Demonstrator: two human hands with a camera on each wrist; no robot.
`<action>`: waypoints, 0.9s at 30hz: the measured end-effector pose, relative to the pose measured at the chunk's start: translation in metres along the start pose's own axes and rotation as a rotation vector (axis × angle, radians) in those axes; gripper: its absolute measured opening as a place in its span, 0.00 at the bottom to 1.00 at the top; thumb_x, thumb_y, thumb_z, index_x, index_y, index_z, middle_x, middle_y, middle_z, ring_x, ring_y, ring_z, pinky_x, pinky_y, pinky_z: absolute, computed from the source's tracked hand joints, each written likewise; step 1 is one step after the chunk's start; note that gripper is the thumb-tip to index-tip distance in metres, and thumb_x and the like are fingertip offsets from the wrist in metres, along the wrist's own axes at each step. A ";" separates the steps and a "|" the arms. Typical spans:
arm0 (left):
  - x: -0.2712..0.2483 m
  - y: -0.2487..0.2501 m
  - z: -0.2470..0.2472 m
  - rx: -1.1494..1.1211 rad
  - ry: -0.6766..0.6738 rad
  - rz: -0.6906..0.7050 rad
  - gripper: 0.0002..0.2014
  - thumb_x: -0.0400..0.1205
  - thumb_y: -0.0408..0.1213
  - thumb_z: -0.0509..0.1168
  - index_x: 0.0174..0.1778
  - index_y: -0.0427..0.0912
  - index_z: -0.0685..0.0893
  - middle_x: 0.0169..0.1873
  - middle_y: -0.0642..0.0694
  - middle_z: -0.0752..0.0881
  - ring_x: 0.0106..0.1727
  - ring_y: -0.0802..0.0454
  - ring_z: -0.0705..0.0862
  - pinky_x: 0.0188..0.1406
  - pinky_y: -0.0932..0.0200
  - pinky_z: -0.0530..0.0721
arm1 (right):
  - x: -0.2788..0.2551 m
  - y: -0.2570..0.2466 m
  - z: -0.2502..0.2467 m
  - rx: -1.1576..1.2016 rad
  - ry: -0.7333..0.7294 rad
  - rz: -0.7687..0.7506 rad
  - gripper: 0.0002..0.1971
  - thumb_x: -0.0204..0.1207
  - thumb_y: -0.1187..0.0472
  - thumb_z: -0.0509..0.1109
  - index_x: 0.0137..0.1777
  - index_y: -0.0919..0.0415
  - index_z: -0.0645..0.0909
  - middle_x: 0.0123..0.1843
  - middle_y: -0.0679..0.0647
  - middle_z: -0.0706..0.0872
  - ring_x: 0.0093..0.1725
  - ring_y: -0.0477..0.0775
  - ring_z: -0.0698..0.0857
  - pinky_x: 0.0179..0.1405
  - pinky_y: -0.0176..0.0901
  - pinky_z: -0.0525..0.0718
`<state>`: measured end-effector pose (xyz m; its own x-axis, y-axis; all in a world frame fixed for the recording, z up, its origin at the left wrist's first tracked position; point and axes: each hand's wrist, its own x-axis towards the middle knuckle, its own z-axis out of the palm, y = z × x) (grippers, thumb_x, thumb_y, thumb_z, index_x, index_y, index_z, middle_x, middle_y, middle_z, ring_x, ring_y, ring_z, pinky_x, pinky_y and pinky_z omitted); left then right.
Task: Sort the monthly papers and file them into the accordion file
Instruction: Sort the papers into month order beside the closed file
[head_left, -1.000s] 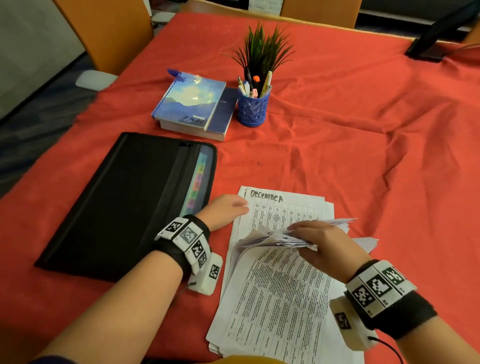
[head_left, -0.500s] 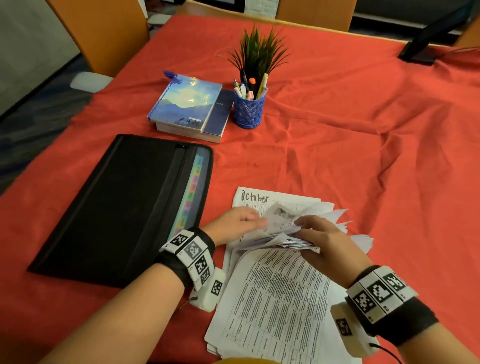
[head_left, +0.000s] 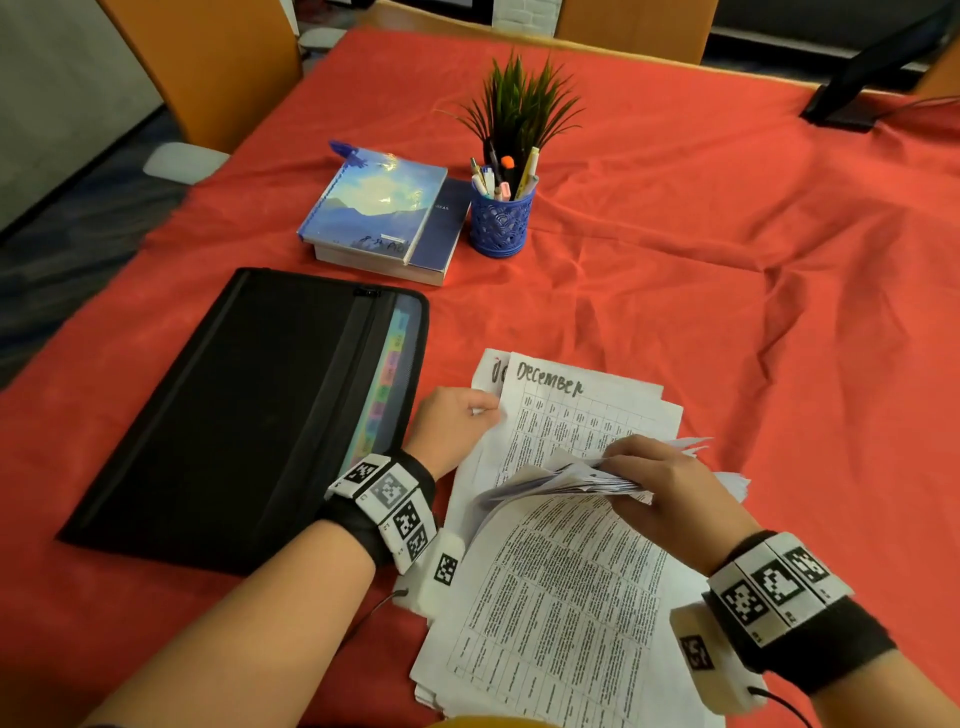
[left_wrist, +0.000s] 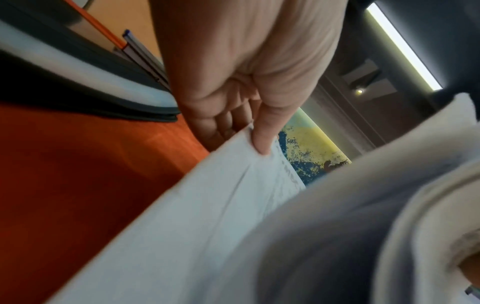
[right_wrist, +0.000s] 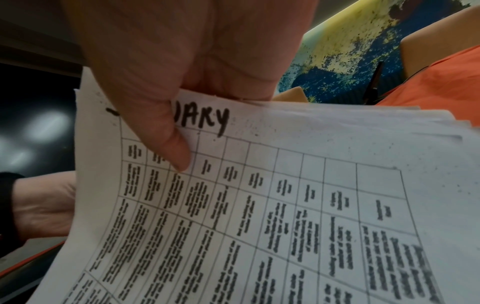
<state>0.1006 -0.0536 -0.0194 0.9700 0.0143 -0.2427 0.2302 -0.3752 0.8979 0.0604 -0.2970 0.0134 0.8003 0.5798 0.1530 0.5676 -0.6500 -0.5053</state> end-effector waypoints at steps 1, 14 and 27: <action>0.001 0.003 -0.002 -0.009 0.048 0.003 0.05 0.76 0.31 0.71 0.46 0.37 0.90 0.42 0.50 0.87 0.45 0.58 0.82 0.53 0.62 0.79 | 0.000 0.001 -0.001 0.003 0.001 0.001 0.18 0.63 0.66 0.70 0.51 0.49 0.80 0.47 0.49 0.85 0.44 0.42 0.81 0.44 0.24 0.71; 0.018 -0.004 0.000 0.359 0.177 0.020 0.10 0.72 0.38 0.76 0.45 0.39 0.86 0.67 0.44 0.70 0.71 0.44 0.69 0.69 0.59 0.65 | -0.010 -0.004 -0.004 0.011 -0.001 0.010 0.17 0.64 0.66 0.68 0.49 0.46 0.78 0.58 0.51 0.79 0.42 0.40 0.80 0.39 0.26 0.73; 0.007 -0.017 0.014 -0.105 -0.200 -0.118 0.11 0.82 0.34 0.65 0.48 0.29 0.85 0.44 0.40 0.86 0.46 0.48 0.82 0.49 0.52 0.81 | -0.012 -0.003 -0.001 -0.045 0.007 0.037 0.13 0.63 0.65 0.70 0.49 0.57 0.87 0.48 0.49 0.87 0.42 0.49 0.87 0.40 0.32 0.81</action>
<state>0.1028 -0.0596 -0.0417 0.9034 -0.1357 -0.4067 0.3581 -0.2832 0.8897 0.0494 -0.3025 0.0134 0.8222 0.5515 0.1412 0.5455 -0.6923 -0.4723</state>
